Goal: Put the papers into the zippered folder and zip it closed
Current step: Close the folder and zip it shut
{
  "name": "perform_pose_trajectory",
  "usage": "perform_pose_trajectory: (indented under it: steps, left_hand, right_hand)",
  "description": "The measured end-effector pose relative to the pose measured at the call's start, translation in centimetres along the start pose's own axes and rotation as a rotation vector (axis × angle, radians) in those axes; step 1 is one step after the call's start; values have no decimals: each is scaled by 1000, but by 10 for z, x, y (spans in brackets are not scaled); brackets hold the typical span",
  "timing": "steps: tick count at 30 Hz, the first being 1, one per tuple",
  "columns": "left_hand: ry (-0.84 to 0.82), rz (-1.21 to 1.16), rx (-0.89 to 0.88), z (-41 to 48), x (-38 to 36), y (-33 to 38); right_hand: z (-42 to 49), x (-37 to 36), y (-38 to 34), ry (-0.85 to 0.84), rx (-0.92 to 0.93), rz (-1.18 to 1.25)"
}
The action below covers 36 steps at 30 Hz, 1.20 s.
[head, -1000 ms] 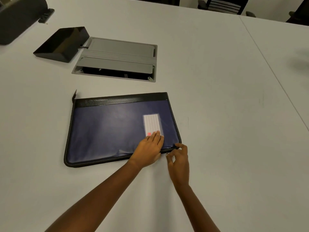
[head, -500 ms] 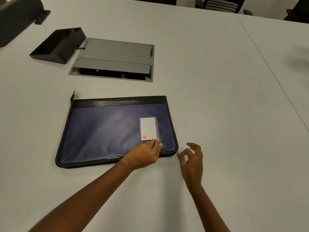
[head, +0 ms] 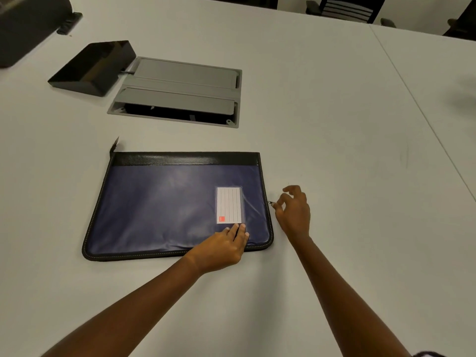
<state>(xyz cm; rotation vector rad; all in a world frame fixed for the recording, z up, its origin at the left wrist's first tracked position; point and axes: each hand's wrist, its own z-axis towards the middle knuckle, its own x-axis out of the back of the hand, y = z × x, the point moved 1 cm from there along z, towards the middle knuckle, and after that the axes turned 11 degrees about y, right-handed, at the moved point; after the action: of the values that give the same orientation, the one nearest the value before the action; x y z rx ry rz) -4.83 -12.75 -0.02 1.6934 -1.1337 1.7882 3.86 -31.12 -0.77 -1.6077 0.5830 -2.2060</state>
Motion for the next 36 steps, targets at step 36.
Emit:
perform_pose_trajectory:
  steps: [36]
  left_hand:
    - [-151,-682,844,31,-52,-179]
  right_hand:
    - [67,-31,8,-134,219,-53]
